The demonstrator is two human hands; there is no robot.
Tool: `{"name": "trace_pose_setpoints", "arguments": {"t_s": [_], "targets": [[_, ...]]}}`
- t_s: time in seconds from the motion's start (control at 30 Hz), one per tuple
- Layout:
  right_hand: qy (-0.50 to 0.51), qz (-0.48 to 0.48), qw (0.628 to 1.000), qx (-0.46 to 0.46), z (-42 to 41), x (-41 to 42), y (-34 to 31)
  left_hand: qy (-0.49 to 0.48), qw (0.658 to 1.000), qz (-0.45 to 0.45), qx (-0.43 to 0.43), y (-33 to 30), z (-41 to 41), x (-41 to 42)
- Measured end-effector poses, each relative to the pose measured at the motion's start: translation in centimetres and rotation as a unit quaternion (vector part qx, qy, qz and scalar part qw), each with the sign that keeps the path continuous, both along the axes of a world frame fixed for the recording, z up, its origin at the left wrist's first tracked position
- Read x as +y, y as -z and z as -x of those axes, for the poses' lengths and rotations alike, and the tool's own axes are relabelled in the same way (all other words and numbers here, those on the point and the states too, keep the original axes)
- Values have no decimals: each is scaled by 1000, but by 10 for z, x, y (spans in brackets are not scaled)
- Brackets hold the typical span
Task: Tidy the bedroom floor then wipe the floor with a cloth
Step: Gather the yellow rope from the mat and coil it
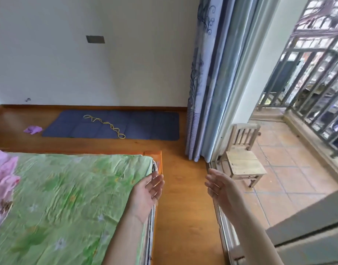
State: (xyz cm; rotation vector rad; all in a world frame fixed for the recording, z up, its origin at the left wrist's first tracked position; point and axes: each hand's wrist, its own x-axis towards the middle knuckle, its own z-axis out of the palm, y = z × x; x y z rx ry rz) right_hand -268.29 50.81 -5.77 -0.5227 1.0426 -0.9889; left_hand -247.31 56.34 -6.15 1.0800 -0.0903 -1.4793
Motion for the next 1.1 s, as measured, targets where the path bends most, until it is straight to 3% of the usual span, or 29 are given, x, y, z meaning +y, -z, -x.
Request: {"name": "trace_pose_setpoints", "arguments": {"t_s": [0.47,0.9,1.1], "targets": [[-4,-33,999,1,-29,-149,28,-5,995,-86,-41,27,-37,-136],[-53,4,998,22,-6,-402,14,-44,994,-95,-39,24,-22,-360],[-69,-32,997,33,-1,-487,21,-81,991,-108,-6,22,-13,-440]]}}
